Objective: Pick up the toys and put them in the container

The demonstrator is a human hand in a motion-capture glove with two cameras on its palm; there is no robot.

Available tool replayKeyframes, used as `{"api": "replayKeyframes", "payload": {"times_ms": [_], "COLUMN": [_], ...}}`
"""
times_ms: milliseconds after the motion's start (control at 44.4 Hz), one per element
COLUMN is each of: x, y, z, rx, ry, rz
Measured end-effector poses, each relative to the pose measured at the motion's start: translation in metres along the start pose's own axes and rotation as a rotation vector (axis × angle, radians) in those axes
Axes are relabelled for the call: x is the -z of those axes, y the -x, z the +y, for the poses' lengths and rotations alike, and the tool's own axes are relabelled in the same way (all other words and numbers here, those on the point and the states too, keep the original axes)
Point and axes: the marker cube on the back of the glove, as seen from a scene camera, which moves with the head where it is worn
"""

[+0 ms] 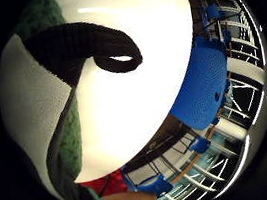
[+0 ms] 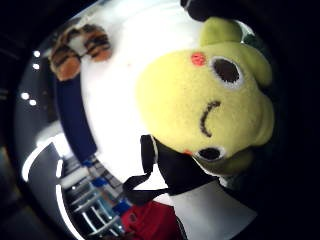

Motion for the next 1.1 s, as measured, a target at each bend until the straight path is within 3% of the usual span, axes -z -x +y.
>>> {"api": "replayKeyframes", "payload": {"times_ms": [180,698,1103], "x": [-0.002,0.0,0.023], "y": [0.007,0.005,0.019], "z": [0.002,0.001,0.007], "rx": [0.001,0.052,0.073], "ry": [-0.036,-0.192,-0.26], "rz": [0.077,-0.051,0.038]}}
